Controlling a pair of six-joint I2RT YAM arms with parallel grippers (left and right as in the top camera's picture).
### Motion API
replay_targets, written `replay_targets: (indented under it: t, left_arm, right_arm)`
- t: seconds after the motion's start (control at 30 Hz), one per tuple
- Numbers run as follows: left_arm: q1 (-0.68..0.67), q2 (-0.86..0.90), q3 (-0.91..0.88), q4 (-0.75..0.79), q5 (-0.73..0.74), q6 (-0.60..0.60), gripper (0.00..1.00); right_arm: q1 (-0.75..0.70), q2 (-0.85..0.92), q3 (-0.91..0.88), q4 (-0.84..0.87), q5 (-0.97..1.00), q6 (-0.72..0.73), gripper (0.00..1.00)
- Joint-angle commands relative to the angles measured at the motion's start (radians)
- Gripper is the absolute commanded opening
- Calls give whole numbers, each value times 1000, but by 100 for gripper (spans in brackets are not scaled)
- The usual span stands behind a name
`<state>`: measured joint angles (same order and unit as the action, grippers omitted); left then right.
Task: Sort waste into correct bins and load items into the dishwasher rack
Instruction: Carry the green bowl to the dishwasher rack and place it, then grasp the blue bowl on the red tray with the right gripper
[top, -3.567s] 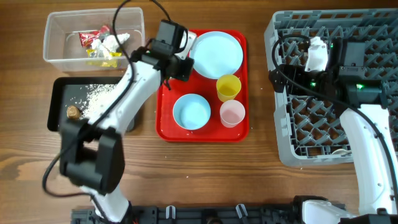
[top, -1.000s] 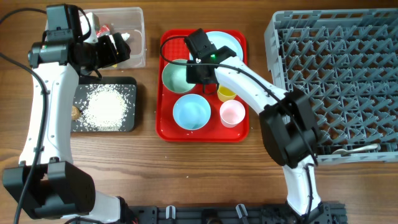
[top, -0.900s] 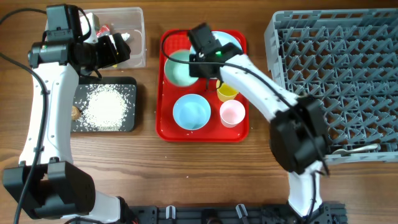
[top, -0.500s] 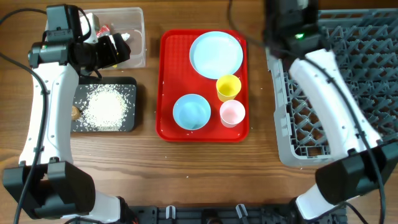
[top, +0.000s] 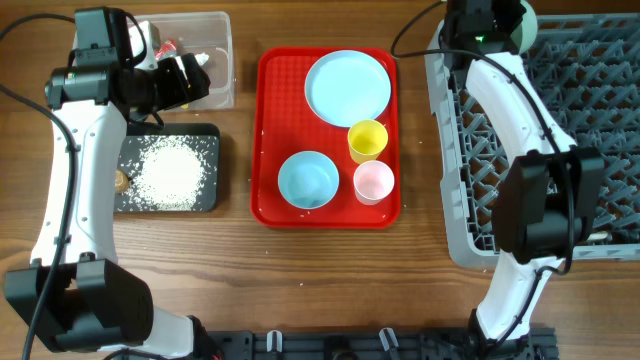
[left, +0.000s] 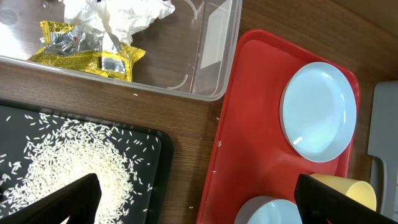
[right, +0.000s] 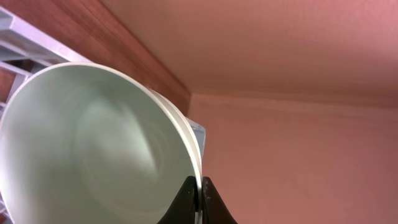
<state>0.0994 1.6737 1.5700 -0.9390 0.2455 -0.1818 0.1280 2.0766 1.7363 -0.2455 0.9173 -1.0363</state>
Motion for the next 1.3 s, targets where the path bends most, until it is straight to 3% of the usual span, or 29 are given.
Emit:
replay_targets:
  t: [0.0, 0.5, 0.53, 0.57, 0.63, 0.7, 0.8, 0.97, 1.07, 1.17, 1.27]
  left_arm:
    - [1, -5, 5, 2, 8, -6, 100]
    - [1, -5, 5, 2, 8, -6, 100]
    - [1, -5, 5, 2, 8, -6, 100]
    - [1, -5, 5, 2, 8, -6, 100]
    - [1, -5, 5, 2, 8, -6, 100]
    - [1, -5, 5, 2, 8, -6, 100]
    - [1, -5, 5, 2, 8, -6, 100]
    - [1, -5, 5, 2, 8, -6, 100]
    - [1, -5, 5, 2, 8, -6, 100]
    - [1, -5, 5, 2, 8, -6, 100]
    - [1, -5, 5, 2, 8, -6, 100]
  right_arm:
    - [-2, 36, 4, -6, -29, -44, 4]
    - [54, 78, 4, -32, -96, -30, 4]
    - [61, 78, 4, -32, -105, -30, 9]
    - [69, 78, 4, -32, -108, -31, 23]
    - [79, 78, 4, -32, -108, -34, 35]
    - [84, 78, 4, -34, -107, -34, 66]
    - [85, 78, 4, -29, -93, -33, 100]
    - [87, 58, 5, 212, 38, -11, 100]
    - [114, 12, 5, 362, -5, -12, 100]
    - [161, 5, 5, 367, -12, 56, 100]
    - [275, -24, 5, 209, 15, 317, 100]
